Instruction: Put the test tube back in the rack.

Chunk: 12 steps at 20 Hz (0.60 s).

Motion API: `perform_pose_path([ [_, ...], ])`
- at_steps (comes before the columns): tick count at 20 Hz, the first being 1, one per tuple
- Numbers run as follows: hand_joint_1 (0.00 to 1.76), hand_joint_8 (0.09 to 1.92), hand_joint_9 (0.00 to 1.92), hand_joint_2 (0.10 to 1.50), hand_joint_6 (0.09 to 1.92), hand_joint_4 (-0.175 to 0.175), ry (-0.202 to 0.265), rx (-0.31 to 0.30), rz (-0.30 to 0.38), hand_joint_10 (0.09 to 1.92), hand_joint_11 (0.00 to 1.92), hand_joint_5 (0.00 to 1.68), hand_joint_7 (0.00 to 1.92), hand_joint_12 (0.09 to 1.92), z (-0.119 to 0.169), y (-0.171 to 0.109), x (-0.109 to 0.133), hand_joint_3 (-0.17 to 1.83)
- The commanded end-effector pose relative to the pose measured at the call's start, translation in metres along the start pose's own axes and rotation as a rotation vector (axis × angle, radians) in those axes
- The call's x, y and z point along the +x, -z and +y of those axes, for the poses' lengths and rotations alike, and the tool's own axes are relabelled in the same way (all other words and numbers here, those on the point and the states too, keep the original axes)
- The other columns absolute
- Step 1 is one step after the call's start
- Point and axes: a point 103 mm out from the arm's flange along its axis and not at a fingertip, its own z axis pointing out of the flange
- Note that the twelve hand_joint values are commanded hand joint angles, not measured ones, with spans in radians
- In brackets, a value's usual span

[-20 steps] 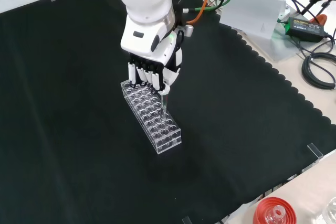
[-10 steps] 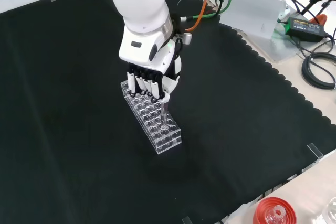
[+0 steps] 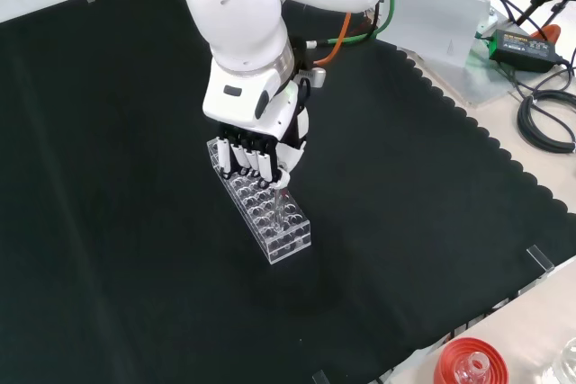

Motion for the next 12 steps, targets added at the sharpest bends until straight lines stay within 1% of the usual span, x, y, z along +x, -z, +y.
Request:
perform_pose_path([
  [1,1.45,0.54,1.40,0.45,0.51,-0.175,-0.002,0.011,0.001,0.42,0.98,1.40,1.52,1.18,0.000,-0.008,-0.008,0.89],
  [6,1.45,0.54,1.40,0.45,0.51,-0.175,-0.011,0.020,-0.009,0.42,0.98,1.40,1.52,1.18,-0.003,-0.016,-0.015,0.89],
  [12,1.45,0.54,1.40,0.45,0.51,-0.175,-0.017,0.019,-0.003,0.42,0.98,1.40,1.52,1.18,-0.004,-0.017,-0.019,0.89],
])
